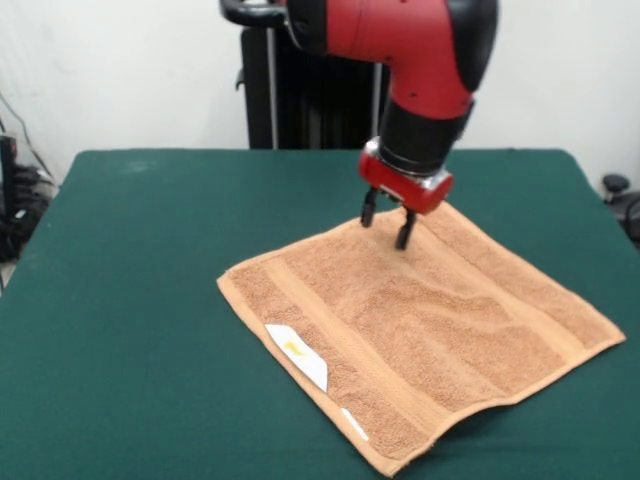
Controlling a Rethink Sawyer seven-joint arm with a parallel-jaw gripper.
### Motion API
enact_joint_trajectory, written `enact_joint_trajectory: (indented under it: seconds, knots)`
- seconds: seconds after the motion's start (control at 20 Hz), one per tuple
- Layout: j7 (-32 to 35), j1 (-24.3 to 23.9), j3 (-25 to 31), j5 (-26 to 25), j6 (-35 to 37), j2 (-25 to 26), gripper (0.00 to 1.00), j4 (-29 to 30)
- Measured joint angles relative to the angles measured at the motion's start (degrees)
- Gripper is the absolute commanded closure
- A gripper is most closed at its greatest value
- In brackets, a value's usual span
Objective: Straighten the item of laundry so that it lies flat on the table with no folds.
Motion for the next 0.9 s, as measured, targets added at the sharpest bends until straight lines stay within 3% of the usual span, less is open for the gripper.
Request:
enact_joint_trajectory:
  seconds: [0.35, 0.9]
  knots:
    - [-0.3, -10.8, 5.3, -2.9, 0.4, 0.7, 0.0, 0.7]
    - [-7.3, -28.9, 21.2, -5.3, 13.1, 2.5, 0.0, -0.5]
